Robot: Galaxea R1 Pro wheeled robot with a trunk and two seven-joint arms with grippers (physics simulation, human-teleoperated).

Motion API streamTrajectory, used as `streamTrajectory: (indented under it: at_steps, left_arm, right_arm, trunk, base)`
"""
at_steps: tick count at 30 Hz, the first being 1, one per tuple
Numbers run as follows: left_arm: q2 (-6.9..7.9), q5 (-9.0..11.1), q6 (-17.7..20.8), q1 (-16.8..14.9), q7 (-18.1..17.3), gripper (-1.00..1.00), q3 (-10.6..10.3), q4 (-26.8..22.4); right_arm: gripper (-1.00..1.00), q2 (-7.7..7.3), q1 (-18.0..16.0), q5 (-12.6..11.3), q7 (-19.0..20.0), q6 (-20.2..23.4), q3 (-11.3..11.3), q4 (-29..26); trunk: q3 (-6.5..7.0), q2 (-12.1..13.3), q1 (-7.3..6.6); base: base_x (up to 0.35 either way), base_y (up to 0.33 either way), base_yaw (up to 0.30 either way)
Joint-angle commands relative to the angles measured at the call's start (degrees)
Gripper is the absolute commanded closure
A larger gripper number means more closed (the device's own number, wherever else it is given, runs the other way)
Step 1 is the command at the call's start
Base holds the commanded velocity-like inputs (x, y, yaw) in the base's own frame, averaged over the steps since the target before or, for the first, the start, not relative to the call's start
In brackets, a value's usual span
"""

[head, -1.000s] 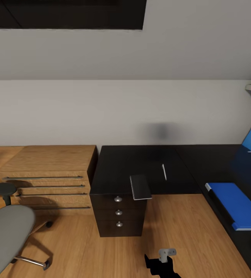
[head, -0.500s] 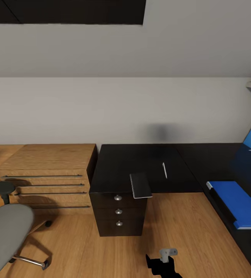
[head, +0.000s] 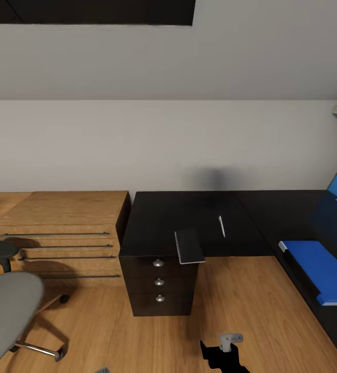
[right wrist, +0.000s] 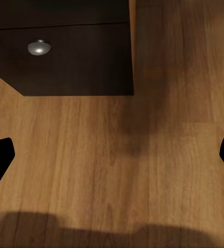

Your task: In the bedroom, organize the workspace by keeping the computer under the desk, ensuring the monitor is on the desk, placing the keyboard on the desk next to the monitor, placing the mouse on the desk next to the keyboard, moving the folder from the swivel chair onto the desk next to the mouse, stacking the notebook on top of the folder with the pen on top of the notebook, and positioning the swivel chair next to the desk.

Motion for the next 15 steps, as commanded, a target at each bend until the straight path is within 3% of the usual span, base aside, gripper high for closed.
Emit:
streamTrajectory:
  at_steps: [1, 6, 15]
  left_arm:
    - [0.04, 0.49, 0.21, -0.01, 0.25, -1.00, -0.16, -0.03]
    - [0.05, 0.49, 0.08, -0.01, 0.28, -1.00, -0.12, 0.20]
    - [0.06, 0.49, -4.22, 0.01, 0.55, -1.00, -0.17, 0.26]
  right_arm:
    - [-1.00, 0.03, -0.04, -0.61, 0.46, -0.17, 0.23, 0.12]
    - [-1.00, 0.03, -0.04, -0.61, 0.48, -0.71, 0.33, 0.09]
    - [-1.00, 0.41, -0.09, -0.76, -0.27, -3.77, -1.01, -0.37]
  trunk:
    - [-0.24, -0.45, 0.23]
    - [-1.14, -2.45, 1.32]
    - [-2.75, -6.06, 3.30]
  base:
    - [0.000, 0.000, 0.000]
    - [0.000, 0.000, 0.000]
    - [0.000, 0.000, 0.000]
